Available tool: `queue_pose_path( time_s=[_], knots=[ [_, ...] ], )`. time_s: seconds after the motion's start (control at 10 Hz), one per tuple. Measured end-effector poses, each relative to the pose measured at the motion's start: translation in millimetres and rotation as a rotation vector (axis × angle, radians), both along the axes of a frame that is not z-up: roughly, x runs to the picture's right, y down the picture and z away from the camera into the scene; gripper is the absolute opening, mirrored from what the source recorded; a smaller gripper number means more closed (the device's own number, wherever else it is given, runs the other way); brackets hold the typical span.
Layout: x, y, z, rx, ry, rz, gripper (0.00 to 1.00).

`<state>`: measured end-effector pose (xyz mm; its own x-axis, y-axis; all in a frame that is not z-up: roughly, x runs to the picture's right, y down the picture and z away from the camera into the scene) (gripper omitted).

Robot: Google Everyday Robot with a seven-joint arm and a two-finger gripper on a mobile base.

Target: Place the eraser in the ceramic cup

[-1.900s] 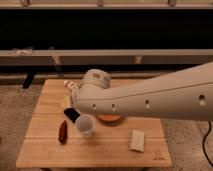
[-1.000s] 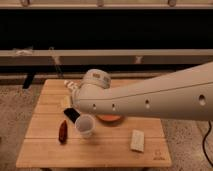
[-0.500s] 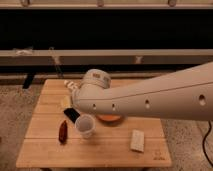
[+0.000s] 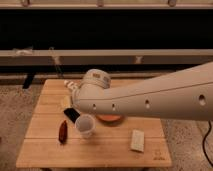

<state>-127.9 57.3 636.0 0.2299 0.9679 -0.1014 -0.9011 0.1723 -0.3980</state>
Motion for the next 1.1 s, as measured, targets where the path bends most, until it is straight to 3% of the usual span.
queue_pose_path(
  time_s=[0.3, 0.7, 0.8, 1.1],
  knots=[
    [-11.2, -4.4, 15.7, -0.027, -0.010, -0.080, 0.80],
    [-75.9, -9.3, 77.2, -0.086, -0.032, -0.269, 0.80],
    [-90.0, -1.8, 100.3, -0.102, -0.032, -0.329, 0.80],
    [-110.6, 21.8, 150.5, -0.148, -0.018, -0.434, 0.80]
  ],
)
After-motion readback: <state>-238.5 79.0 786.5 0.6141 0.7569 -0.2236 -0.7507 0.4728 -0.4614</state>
